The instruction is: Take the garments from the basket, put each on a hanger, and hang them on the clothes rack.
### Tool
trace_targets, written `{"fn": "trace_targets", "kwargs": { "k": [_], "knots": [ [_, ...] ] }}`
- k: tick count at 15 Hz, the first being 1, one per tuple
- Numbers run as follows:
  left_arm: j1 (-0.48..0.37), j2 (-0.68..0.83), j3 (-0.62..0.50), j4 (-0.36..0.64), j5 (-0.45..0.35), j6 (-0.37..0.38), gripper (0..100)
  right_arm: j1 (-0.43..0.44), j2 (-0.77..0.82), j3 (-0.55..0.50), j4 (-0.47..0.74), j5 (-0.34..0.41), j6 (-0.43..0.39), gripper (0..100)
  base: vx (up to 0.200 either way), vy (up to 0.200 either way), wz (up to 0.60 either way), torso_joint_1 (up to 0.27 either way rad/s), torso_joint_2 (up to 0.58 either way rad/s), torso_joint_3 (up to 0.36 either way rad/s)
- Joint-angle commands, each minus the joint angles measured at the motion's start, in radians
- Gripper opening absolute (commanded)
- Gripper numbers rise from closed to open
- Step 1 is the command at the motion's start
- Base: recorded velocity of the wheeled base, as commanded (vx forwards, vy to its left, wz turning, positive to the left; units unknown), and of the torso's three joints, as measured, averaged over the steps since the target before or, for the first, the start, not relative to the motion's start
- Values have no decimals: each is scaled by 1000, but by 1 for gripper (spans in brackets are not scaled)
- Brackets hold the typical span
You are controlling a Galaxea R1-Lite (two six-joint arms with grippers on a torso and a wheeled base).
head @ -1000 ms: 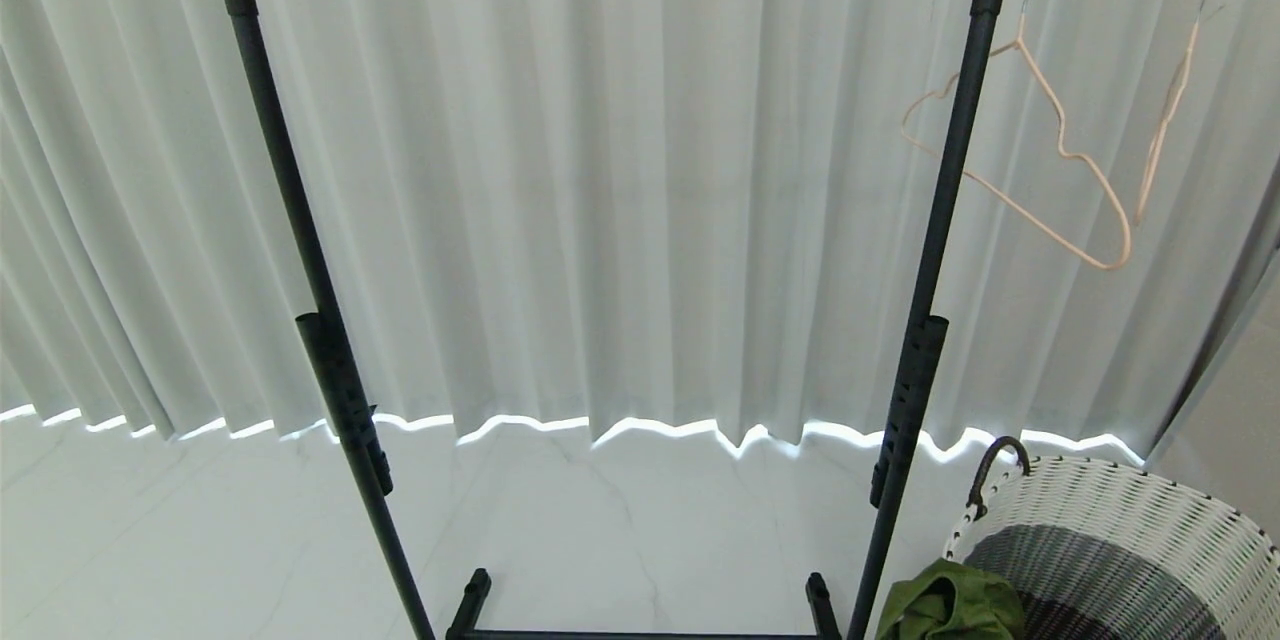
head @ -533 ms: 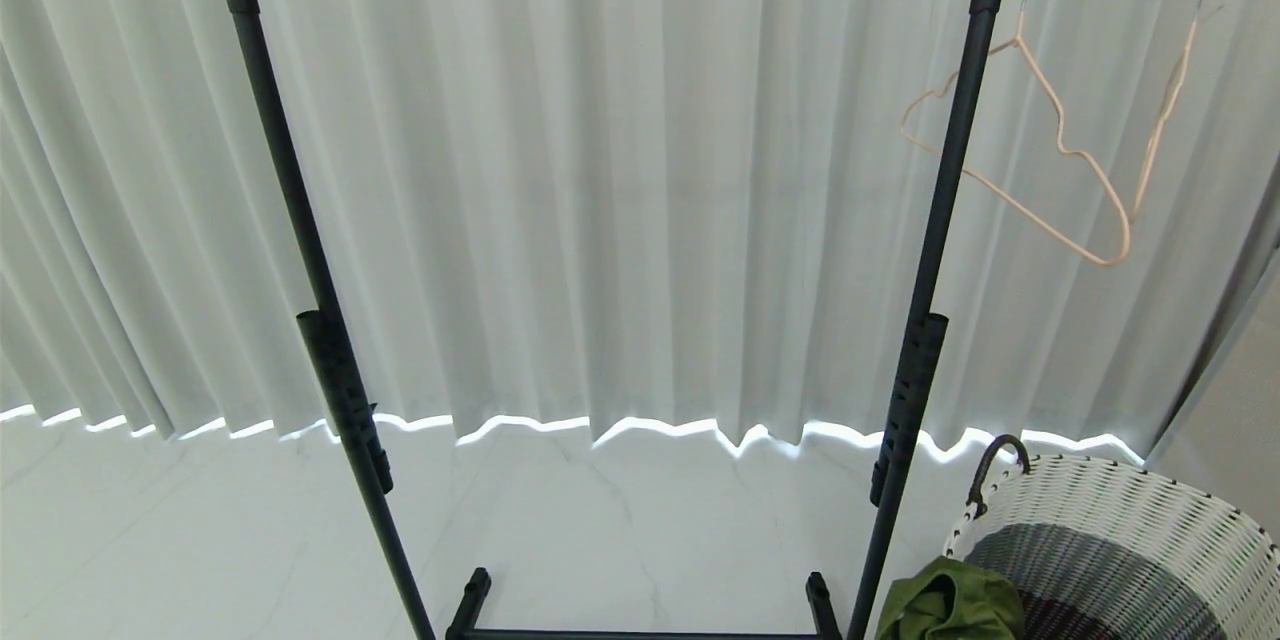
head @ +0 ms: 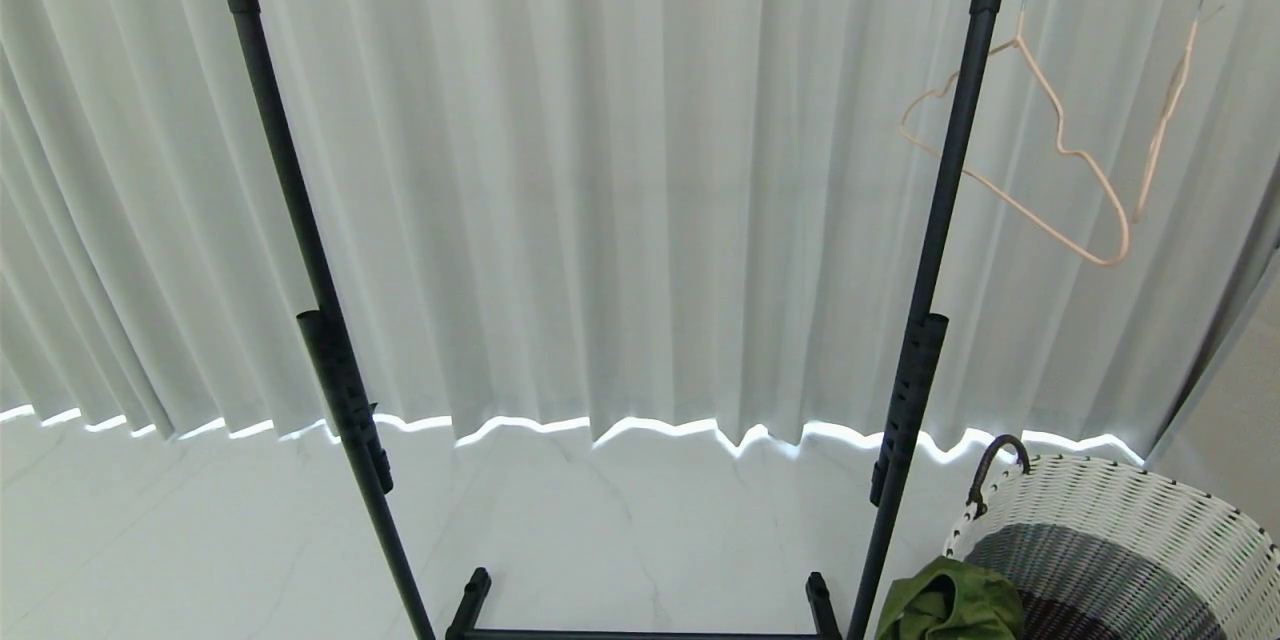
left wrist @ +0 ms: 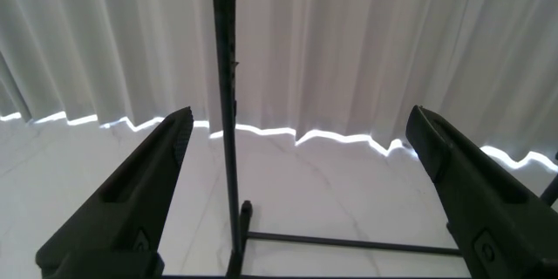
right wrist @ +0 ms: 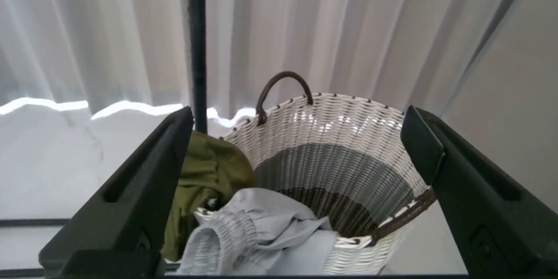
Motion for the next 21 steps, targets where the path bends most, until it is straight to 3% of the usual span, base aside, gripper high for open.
{"fn": "trace_targets", "kwargs": {
  "k": [1, 3, 6, 9, 11, 12, 15, 18, 21],
  "knots": [
    [0, 0, 0, 0, 0, 1, 100, 0, 0, 0, -2, 0, -5, 100, 0, 0, 0, 0, 0, 0],
    [0, 0, 0, 0, 0, 1, 100, 0, 0, -21, -19, 17, -22, 100, 0, 0, 0, 0, 0, 0],
    [0, 0, 0, 1, 0, 1, 100, 21, 126, -144, 70, 43, -68, 100, -200, 0, 0, 4, -1, 1],
    [0, 2, 0, 1, 0, 1, 100, 78, 607, -330, 71, 37, -140, 100, -133, 0, 0, 0, 3, 3],
    [0, 2, 0, 1, 0, 3, 100, 75, 891, -368, 53, -1, -263, 100, 0, 0, 0, 0, 0, 0],
    [0, 2, 0, 0, 0, 1, 100, 75, 963, -360, 32, -1, -295, 100, 0, 0, 0, 0, 0, 0],
    [0, 2, 0, 0, 0, 1, 100, 83, 1365, -253, -234, 6, -406, 100, 0, 0, 0, 0, 0, 0],
    [0, 2, 0, 1, 0, 1, 100, 84, 1548, -155, -366, 23, -473, 100, 0, 0, 0, 0, 0, 0],
    [0, 2, 0, 1, 0, 3, 100, 81, 1701, -84, -493, 23, -476, 100, 0, 0, 0, 0, 0, 0]
  ]
}}
